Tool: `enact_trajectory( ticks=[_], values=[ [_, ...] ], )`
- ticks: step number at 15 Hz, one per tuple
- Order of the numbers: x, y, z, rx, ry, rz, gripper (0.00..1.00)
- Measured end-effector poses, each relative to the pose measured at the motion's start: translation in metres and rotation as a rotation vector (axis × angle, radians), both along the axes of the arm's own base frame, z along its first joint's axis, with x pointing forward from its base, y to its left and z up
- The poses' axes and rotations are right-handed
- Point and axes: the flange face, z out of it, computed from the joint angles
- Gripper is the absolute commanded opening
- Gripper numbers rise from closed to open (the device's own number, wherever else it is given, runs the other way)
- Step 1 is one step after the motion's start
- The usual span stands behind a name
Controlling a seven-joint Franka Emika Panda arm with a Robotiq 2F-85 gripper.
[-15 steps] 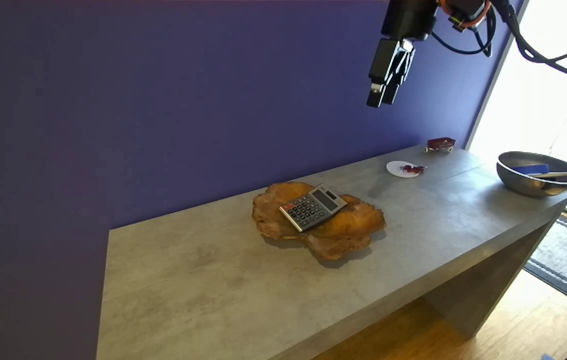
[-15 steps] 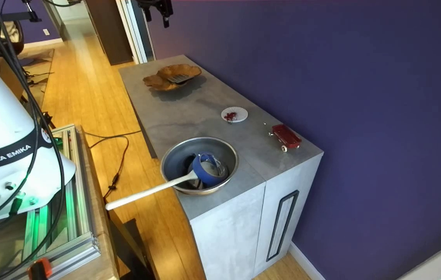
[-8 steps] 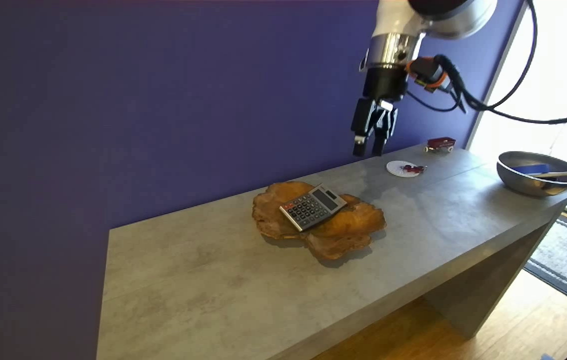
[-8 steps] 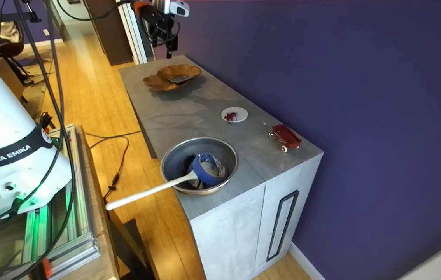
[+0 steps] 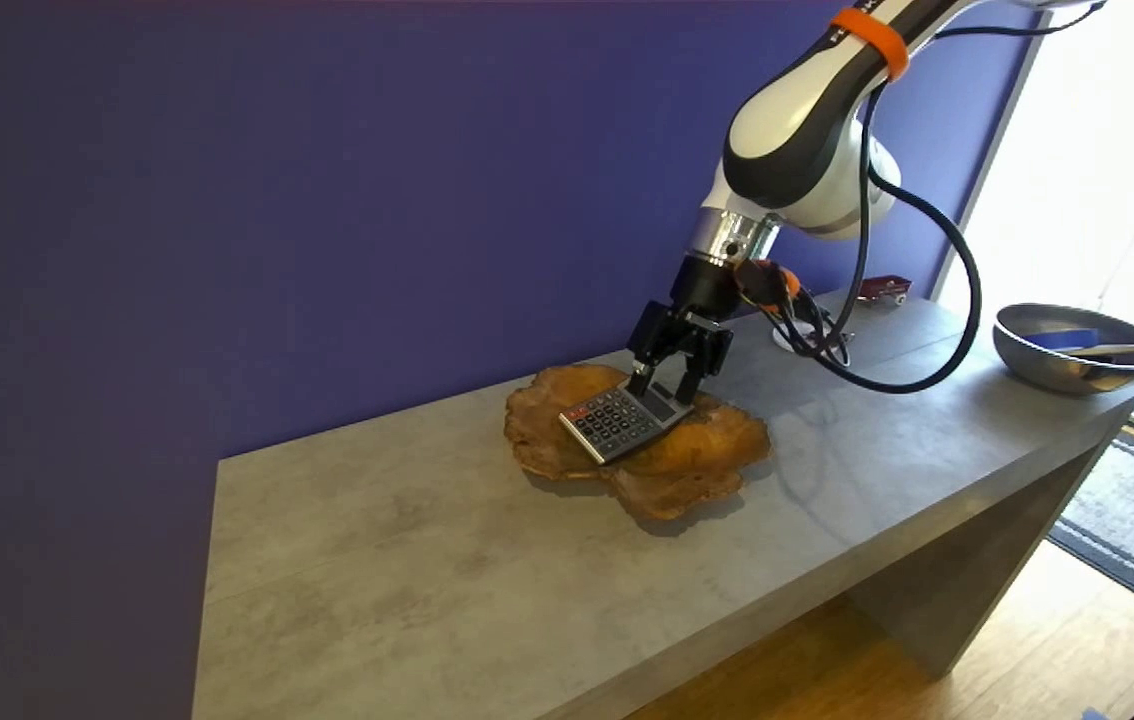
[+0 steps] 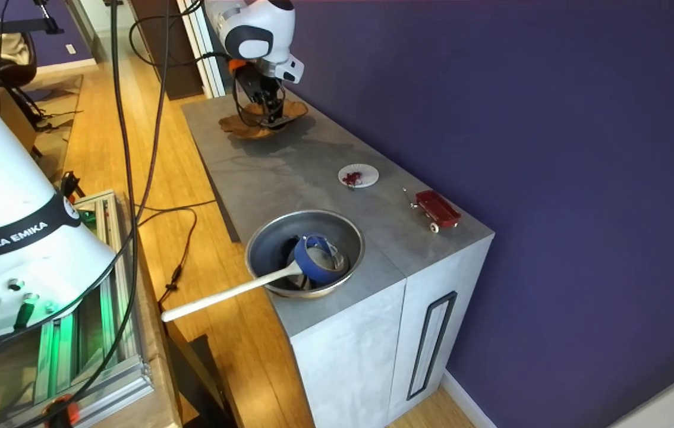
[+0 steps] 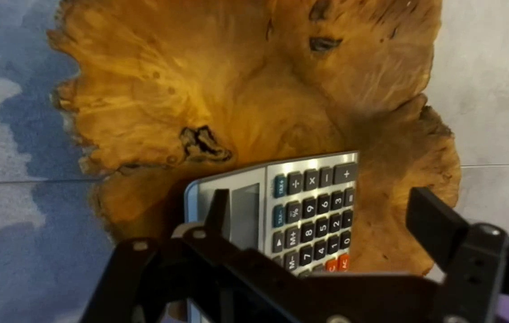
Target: Put the calculator on the table
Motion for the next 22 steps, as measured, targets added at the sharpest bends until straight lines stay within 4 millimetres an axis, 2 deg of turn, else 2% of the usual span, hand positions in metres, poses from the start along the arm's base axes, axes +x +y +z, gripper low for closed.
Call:
enact_trajectory(
  ticks=[5, 8, 10, 14, 22],
  values=[
    [-0.009, -0.002, 0.002, 0.016, 0.024, -0.003, 1.00],
    [-0.020, -0.015, 0.012, 0.038, 0.044, -0.058, 1.00],
    [-0.020, -0.019, 0.016, 0.036, 0.038, -0.063, 1.00],
    [-0.022, -0.017, 0.011, 0.031, 0.043, -0.062, 1.00],
    [-0.011, -0.038, 0.002, -0.006, 0.014, -0.102, 1.00]
  ],
)
